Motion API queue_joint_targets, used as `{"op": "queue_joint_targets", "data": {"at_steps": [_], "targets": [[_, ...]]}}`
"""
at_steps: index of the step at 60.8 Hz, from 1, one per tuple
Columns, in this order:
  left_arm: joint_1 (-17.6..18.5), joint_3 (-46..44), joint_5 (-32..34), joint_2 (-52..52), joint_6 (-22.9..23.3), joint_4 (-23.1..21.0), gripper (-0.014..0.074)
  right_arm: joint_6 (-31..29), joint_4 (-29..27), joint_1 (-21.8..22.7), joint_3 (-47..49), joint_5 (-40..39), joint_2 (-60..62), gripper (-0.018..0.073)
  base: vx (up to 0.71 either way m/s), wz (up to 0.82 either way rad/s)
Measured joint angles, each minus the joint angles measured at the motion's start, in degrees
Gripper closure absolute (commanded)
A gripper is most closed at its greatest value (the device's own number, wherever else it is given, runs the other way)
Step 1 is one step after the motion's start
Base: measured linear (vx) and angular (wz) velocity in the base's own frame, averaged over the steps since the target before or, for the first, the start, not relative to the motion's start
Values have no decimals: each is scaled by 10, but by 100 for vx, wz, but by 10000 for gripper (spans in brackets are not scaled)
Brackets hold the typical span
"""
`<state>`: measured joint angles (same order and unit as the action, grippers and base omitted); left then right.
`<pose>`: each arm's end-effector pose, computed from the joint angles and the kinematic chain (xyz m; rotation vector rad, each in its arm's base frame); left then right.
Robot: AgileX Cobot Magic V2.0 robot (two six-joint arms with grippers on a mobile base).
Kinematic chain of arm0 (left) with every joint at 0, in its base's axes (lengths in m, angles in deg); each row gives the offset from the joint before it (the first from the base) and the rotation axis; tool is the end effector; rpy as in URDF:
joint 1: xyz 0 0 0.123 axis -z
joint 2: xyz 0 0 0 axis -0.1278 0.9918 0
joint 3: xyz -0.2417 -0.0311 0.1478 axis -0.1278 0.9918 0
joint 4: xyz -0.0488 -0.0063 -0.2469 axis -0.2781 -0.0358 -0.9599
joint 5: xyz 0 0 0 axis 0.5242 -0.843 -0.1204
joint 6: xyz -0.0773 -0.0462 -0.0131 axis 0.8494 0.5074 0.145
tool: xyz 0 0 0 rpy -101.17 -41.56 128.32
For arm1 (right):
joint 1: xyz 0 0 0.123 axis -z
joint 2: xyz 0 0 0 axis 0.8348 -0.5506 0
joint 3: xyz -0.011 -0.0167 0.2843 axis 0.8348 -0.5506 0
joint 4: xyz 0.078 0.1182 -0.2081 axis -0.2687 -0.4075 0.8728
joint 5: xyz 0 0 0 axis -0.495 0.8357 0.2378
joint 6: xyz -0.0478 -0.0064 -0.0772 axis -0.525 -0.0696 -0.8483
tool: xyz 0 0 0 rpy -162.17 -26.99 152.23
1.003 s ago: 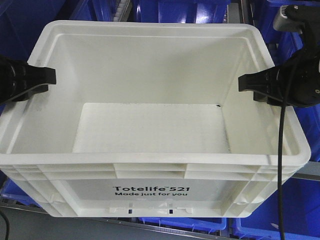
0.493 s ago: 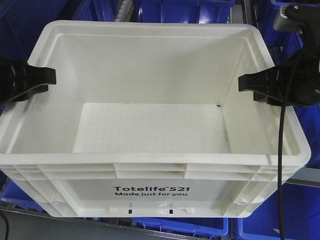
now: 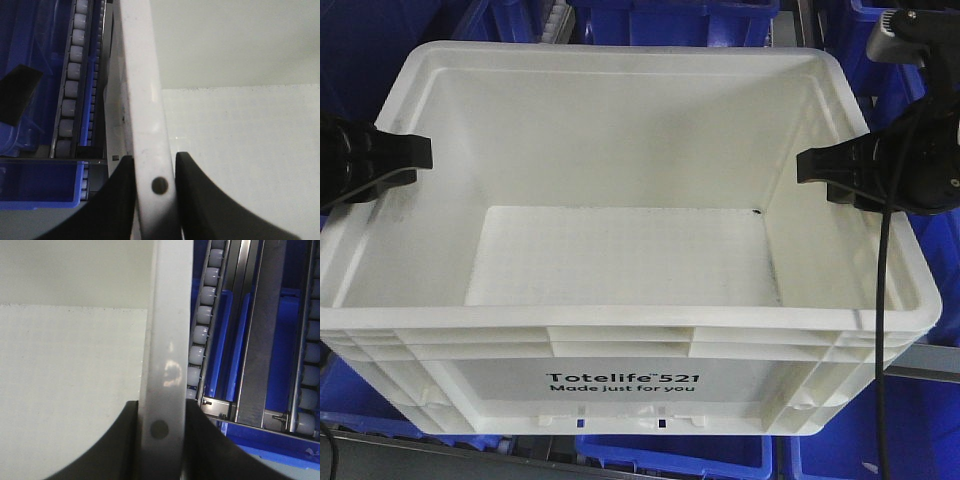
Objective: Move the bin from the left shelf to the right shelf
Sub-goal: 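Hold the white tote rims while the base aligns with the roller lane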
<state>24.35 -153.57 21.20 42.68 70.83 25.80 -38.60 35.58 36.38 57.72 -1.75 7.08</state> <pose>0.2276 -0.0691 0.3791 0.0241 2.3037 -0.2903 0.2401 0.0796 0.3735 -0.0647 2.4320 0.1707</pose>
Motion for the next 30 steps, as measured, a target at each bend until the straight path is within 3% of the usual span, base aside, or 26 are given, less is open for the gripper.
{"op": "queue_joint_targets", "data": {"at_steps": [30], "targets": [[0, 0, 0, 0, 0, 0, 603, 0, 0, 0, 0, 0, 0, 568, 6, -6]]}}
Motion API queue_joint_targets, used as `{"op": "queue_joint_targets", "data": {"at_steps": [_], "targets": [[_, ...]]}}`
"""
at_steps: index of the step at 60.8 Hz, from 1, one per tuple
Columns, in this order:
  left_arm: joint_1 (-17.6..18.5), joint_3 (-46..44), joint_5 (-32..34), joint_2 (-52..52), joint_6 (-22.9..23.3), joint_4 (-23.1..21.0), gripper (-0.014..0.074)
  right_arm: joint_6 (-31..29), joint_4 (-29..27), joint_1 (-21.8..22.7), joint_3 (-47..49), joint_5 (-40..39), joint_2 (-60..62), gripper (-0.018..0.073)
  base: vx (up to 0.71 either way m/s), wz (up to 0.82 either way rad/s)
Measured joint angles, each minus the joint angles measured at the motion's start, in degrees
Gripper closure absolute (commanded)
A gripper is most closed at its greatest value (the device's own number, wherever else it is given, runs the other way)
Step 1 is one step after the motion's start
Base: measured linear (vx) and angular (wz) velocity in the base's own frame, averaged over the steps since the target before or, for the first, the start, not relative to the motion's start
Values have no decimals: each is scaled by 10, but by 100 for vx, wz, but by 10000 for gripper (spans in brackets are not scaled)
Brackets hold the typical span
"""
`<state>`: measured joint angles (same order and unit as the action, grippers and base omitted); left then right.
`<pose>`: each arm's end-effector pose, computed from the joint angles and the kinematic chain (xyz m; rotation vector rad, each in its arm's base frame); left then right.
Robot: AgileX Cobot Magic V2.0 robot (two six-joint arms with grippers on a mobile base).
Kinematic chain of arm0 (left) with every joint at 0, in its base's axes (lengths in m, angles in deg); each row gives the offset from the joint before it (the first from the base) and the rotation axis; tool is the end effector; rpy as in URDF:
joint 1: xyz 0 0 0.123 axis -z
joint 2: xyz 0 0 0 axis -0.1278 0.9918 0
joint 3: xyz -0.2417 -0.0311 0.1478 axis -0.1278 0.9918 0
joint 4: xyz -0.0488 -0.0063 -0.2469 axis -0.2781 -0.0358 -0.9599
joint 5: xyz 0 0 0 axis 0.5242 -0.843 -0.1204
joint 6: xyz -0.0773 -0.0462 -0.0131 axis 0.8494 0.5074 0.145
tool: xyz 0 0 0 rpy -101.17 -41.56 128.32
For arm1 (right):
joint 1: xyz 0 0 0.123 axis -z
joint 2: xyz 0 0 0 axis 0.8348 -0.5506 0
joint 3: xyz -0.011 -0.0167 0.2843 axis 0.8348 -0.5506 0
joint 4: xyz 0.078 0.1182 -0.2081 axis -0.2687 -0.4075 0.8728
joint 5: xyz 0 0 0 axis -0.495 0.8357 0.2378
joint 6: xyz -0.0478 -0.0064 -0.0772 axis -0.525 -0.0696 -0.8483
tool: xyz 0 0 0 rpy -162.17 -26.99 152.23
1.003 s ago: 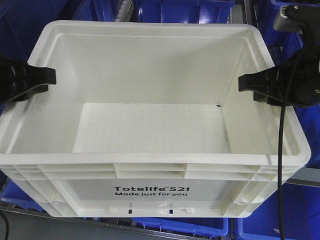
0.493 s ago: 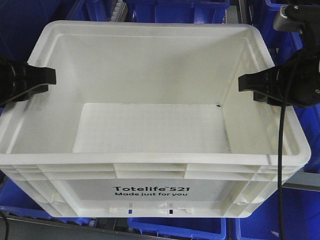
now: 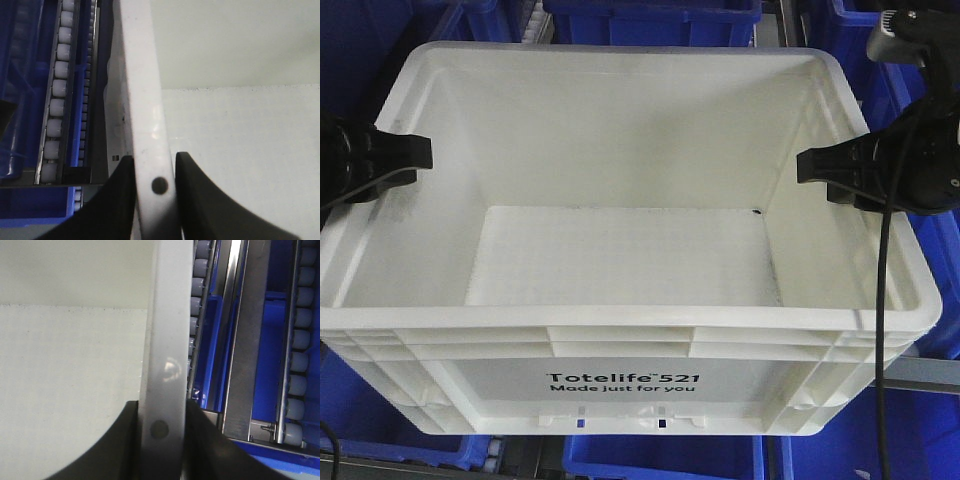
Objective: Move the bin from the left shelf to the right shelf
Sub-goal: 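Hold the white tote rims while the base aligns with the roller lane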
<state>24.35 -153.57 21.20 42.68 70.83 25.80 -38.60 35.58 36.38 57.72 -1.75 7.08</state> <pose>0.2276 -0.0691 0.3791 0.0241 2.3037 -0.2903 0.2401 0.0796 0.3735 -0.0647 2.4320 0.1707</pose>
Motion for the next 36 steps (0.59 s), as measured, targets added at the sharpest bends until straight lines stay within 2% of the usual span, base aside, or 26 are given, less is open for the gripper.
{"op": "queue_joint_targets", "data": {"at_steps": [36], "targets": [[0, 0, 0, 0, 0, 0, 603, 0, 0, 0, 0, 0, 0, 568, 9, -9]]}}
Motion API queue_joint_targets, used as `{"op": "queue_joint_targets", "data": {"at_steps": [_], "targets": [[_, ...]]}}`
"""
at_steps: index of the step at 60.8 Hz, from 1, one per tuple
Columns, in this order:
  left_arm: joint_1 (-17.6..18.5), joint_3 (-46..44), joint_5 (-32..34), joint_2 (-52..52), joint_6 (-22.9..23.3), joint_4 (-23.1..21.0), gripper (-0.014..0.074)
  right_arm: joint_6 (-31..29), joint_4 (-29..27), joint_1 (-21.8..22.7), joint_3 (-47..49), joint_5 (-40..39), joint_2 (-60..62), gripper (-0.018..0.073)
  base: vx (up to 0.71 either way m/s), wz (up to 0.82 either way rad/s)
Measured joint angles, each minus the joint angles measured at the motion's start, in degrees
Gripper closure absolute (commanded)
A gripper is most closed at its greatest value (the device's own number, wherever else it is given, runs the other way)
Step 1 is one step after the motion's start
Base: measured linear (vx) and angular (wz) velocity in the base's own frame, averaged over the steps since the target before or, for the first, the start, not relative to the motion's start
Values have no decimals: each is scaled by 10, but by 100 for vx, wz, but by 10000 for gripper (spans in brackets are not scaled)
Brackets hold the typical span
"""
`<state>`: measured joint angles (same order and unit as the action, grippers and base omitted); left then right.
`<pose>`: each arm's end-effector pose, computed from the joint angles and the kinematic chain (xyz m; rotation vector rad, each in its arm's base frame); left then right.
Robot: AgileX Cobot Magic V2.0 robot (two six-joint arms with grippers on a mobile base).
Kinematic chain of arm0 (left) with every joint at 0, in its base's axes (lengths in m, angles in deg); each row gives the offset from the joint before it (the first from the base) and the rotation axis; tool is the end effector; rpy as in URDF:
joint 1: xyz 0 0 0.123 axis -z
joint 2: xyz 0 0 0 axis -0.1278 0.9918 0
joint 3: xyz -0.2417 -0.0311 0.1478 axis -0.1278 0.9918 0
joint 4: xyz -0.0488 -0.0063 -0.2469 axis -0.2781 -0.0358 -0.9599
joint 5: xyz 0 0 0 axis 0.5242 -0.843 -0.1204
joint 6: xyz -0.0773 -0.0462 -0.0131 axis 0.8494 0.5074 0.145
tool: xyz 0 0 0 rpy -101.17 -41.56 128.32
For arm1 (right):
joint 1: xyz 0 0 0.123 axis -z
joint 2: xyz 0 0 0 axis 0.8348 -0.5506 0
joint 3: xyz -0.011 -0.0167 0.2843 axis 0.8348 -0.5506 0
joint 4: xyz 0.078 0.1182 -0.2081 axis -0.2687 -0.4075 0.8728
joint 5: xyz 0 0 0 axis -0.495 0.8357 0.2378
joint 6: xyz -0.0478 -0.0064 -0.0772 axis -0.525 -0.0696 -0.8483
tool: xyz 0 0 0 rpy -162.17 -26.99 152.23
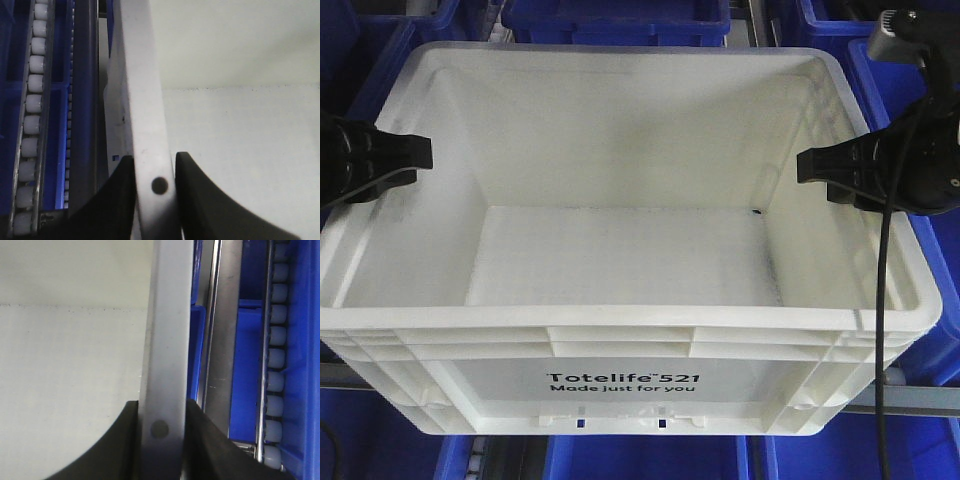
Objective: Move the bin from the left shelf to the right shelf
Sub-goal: 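Hold the white tote rims while the base aligns with the roller lane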
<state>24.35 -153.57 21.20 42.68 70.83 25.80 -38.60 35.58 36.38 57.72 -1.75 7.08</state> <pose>0.2276 -0.0691 0.3791 0.0241 2.3037 -0.2903 0.2401 0.0796 0.3735 -0.0647 2.4320 0.1707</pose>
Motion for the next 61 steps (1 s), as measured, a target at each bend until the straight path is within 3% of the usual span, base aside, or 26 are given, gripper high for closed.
{"op": "queue_joint_targets", "data": {"at_steps": [61], "targets": [[0, 0, 1, 0, 0, 0, 603, 0, 0, 0, 0, 0, 0, 568, 7, -4]]}}
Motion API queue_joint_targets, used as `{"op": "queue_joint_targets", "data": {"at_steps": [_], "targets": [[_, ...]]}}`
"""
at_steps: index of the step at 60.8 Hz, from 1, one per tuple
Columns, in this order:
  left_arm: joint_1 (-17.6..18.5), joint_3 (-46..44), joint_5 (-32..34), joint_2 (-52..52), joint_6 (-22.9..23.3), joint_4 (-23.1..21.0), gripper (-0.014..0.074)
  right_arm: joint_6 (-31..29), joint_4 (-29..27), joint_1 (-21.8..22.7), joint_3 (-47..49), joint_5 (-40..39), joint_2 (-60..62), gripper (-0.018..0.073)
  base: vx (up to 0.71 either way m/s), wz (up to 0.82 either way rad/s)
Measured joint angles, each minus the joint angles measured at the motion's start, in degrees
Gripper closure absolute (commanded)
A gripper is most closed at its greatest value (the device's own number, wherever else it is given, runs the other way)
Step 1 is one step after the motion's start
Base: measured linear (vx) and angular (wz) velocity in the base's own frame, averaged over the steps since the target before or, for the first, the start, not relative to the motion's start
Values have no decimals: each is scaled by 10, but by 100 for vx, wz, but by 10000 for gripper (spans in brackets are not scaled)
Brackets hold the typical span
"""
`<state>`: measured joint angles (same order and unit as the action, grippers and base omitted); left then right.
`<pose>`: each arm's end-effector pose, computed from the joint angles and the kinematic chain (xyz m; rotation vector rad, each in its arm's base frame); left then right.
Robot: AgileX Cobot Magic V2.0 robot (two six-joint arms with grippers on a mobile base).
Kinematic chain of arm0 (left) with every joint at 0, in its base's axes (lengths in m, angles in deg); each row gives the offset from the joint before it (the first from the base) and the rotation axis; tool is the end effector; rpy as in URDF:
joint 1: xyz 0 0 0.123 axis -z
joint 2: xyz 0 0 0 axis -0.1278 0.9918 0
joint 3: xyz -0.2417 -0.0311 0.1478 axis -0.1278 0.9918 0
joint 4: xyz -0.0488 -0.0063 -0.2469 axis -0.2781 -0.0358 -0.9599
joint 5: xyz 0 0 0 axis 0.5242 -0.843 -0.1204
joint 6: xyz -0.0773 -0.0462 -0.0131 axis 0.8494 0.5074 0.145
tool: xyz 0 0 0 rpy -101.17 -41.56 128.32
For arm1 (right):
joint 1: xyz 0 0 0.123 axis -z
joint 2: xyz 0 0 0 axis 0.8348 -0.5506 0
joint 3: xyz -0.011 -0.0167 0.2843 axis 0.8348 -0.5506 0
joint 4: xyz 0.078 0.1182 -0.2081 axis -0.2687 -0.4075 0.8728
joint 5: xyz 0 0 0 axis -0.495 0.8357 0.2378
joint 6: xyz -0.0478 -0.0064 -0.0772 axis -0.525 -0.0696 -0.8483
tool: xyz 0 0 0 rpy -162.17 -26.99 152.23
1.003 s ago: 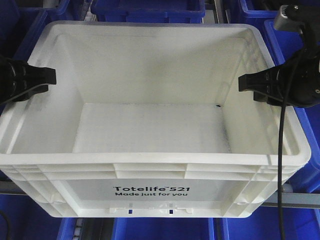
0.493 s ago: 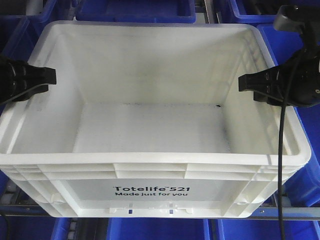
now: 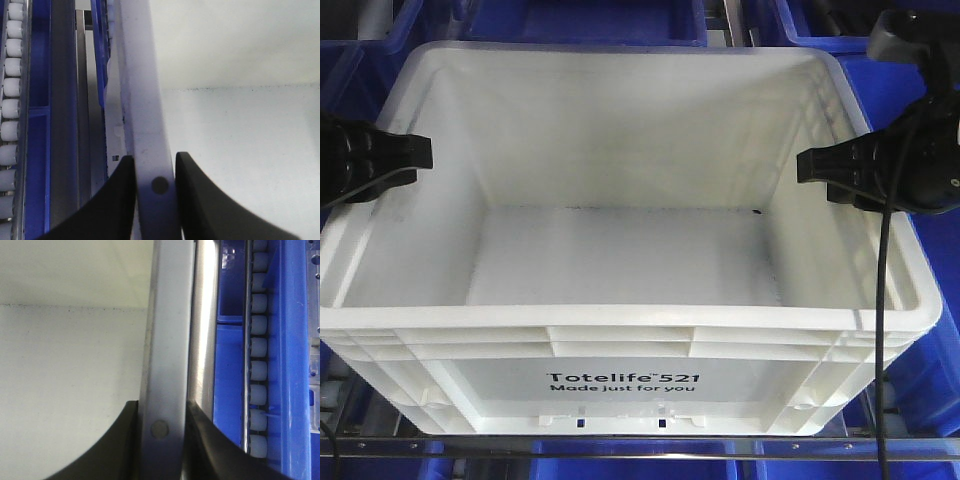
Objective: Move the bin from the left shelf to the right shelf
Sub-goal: 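Hold the white tote rims while the base aligns with the roller lane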
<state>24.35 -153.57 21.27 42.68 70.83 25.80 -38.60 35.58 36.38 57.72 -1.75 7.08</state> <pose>0.2277 -0.0692 0.3792 0.0241 2.3025 -0.2906 0.2401 0.0796 0.3735 -0.0647 2.4320 0.1707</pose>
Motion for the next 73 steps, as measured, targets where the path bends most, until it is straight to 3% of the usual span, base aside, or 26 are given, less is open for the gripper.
{"op": "queue_joint_targets", "data": {"at_steps": [73], "targets": [[0, 0, 0, 0, 0, 0, 603, 0, 0, 0, 0, 0, 0, 568, 1, 0]]}}
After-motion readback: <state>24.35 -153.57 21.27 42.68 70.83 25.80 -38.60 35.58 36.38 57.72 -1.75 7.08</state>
